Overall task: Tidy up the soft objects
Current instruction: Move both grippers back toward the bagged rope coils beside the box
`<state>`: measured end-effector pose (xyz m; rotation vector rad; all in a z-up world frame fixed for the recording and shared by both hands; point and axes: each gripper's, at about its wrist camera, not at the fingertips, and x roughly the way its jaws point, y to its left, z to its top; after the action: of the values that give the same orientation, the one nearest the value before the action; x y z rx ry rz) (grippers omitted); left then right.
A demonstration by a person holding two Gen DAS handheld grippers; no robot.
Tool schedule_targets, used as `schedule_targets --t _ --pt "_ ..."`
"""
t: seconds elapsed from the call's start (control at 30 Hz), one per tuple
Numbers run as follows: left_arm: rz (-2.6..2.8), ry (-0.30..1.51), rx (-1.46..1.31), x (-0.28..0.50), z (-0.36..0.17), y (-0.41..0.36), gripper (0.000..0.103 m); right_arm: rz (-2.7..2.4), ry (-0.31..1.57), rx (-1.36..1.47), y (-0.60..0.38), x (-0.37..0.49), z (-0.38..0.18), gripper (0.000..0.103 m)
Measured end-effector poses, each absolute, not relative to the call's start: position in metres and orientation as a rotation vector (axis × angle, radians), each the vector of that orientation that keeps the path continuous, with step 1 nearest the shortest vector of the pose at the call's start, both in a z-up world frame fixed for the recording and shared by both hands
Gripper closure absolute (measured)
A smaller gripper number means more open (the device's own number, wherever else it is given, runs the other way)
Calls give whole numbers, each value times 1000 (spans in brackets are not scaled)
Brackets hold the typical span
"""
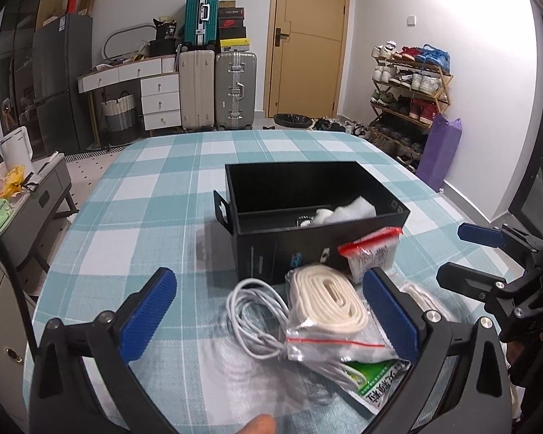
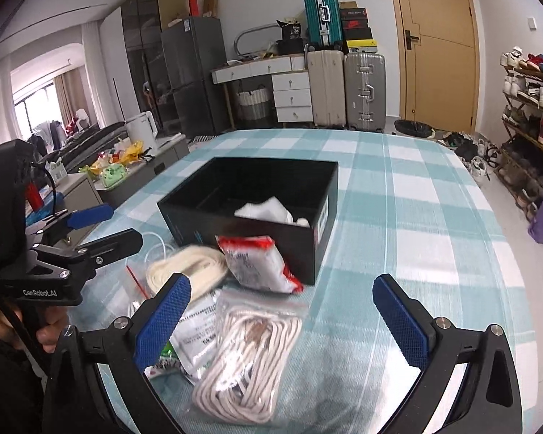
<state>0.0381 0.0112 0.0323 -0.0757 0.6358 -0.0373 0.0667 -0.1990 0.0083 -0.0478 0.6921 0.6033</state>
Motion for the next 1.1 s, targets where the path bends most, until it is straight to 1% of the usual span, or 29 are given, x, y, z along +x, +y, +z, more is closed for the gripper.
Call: schedule_targets --t 0.73,1.1 --pt "-52 669 -6 22 22 -8 0 602 823 -69 -195 52 -25 1" --pt "-59 687 4 27 20 -12 0 596 875 -113 -187 54 -38 1"
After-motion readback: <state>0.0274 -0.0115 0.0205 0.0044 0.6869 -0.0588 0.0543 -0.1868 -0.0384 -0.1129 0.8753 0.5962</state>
